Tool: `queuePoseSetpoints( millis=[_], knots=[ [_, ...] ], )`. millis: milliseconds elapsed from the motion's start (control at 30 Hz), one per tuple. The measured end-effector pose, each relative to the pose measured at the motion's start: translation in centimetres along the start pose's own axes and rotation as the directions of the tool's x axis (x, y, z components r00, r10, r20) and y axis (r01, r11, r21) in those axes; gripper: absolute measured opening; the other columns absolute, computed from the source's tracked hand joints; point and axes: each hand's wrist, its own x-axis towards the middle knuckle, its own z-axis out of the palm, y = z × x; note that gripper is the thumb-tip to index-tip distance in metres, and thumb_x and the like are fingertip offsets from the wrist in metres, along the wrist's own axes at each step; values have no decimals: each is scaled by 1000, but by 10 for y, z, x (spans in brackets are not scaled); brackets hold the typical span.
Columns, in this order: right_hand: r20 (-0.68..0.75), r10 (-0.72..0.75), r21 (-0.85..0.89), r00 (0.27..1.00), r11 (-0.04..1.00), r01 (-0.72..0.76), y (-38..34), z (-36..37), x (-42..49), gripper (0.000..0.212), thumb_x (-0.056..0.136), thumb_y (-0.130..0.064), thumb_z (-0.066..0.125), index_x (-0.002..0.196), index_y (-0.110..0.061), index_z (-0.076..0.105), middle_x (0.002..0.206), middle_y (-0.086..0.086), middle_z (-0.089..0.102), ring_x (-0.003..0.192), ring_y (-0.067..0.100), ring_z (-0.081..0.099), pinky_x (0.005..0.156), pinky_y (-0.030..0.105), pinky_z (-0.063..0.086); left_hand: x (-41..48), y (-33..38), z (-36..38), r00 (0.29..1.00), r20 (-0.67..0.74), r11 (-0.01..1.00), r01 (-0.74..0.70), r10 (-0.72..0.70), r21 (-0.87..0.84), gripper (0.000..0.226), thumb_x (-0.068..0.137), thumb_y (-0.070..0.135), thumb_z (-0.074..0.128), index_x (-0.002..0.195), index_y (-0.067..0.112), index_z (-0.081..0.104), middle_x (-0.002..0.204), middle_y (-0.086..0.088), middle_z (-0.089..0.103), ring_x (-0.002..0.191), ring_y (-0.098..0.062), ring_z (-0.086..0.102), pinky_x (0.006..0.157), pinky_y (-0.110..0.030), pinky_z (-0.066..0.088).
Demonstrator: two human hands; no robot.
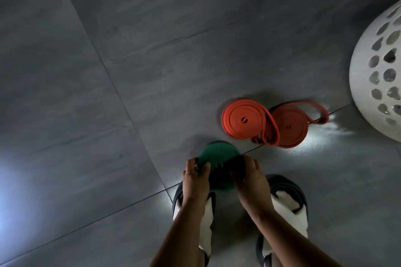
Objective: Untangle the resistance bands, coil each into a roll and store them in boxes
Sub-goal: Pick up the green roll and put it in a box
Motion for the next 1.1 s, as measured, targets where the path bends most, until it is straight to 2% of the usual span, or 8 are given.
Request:
queuePoseSetpoints(
  millis=[267, 333, 433, 567, 667, 767, 900, 1100],
  knots=[
    [87, -282, -209, 955, 932, 295, -105, -65, -98, 40, 83, -26, 62, 118, -9, 54, 108, 13, 59, 85, 24, 65, 67, 31, 51, -149, 27, -98, 995, -94, 956, -55, 29, -288, 32, 71, 18, 67, 92, 33, 48, 95, -2, 62, 87, -28, 61, 78, -52, 53],
    [142, -373, -170, 917, 903, 394, -147, -84, -129, 44, 71, -40, 56, 107, -13, 55, 91, 11, 65, 69, 13, 64, 53, 18, 45, -190, 33, -129, 988, -144, 937, -95, 48, -337, 40, 75, 7, 70, 101, 27, 47, 103, -10, 62, 84, -25, 60, 74, -41, 56],
    [117, -540, -145, 833, 821, 553, -208, -107, -177, 47, 69, -53, 46, 104, -22, 48, 97, -3, 54, 80, 13, 58, 65, 16, 42, -251, 48, -181, 975, -205, 919, -160, 90, -359, 49, 75, 6, 72, 109, 28, 45, 95, 5, 59, 76, -12, 61, 58, -13, 52],
    [86, -625, -36, 776, 777, 629, -286, -124, -252, 52, 72, -69, 41, 105, -29, 46, 97, -7, 50, 91, 13, 49, 72, 12, 37, -322, 47, -242, 938, -345, 875, -205, 47, -439, 66, 57, 42, 78, 116, 33, 51, 108, -5, 66, 95, -24, 65, 84, -39, 54],
    [129, -646, 17, 752, 760, 650, -344, -122, -311, 63, 73, -75, 39, 110, -25, 49, 95, -2, 48, 87, 13, 55, 74, 5, 37, -370, 42, -295, 914, -407, 779, -256, 1, -573, 57, 68, 26, 78, 120, 21, 56, 106, -9, 68, 96, -23, 65, 88, -41, 52],
    [229, -691, 24, 685, 708, 706, -388, -106, -368, 66, 75, -55, 58, 119, -6, 55, 105, -7, 41, 90, 25, 63, 73, 17, 48, -414, 31, -357, 869, -495, 660, -367, -8, -656, 36, 76, 6, 71, 101, 30, 61, 92, -3, 71, 82, -15, 68, 79, -36, 55],
    [353, -720, 10, 597, 641, 767, -448, -77, -438, 50, 80, -14, 66, 126, -7, 49, 108, -3, 40, 87, 21, 59, 77, 26, 44, -459, 4, -435, 841, -542, 586, -440, 1, -681, 30, 82, 18, 63, 100, 42, 57, 93, 0, 70, 79, -14, 67, 71, -34, 56],
    [481, -721, 83, 499, 604, 793, -521, -21, -519, 53, 79, -31, 66, 124, -11, 47, 117, 8, 54, 70, 0, 56, 66, 15, 44, -505, -30, -541, 792, -611, 507, -529, 6, -681, 40, 93, 0, 40, 97, 37, 55, 60, 1, 54, 46, -4, 48, 48, -23, 43]
  ],
)
